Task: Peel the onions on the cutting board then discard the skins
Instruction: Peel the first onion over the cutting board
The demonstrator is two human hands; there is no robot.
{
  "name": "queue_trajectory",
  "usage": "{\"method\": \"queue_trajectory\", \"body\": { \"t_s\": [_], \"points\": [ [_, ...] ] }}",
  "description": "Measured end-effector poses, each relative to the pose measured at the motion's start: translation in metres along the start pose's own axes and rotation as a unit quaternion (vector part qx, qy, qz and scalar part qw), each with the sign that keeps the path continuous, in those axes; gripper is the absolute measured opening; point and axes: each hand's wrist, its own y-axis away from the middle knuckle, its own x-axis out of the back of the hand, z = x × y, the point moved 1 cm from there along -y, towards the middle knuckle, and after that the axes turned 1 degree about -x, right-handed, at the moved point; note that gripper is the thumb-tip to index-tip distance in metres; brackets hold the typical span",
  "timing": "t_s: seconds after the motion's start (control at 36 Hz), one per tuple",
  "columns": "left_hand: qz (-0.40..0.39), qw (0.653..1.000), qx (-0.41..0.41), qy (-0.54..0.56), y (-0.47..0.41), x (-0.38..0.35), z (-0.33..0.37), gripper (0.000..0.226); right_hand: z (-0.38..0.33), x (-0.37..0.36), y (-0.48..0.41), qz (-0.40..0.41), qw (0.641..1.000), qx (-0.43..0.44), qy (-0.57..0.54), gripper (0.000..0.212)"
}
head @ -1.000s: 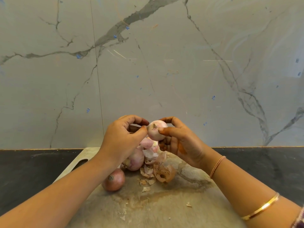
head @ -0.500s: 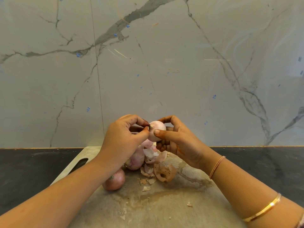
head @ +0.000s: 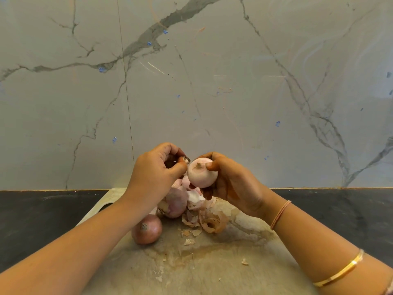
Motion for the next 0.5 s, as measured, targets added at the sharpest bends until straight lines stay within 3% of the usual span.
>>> {"method": "queue_trajectory", "body": {
  "t_s": [0.14, 0.31, 0.5],
  "points": [
    [0.003, 0.999, 0.042, 0.025, -0.001, 0.003, -0.003, 0.019, 0.000, 0.001, 0.000, 0.004, 1.000, 0.002, -0.015, 0.041],
    [-0.010, 0.997, 0.016, 0.070, 0.002, 0.002, 0.008, 0.029, 0.000, 0.006, -0.001, 0.063, 0.997, -0.013, -0.032, 0.035],
    [-0.037, 0.992, 0.008, 0.120, 0.008, -0.001, 0.019, 0.015, 0.000, 0.003, 0.000, 0.060, 0.998, -0.008, -0.025, 0.035]
  ]
}}
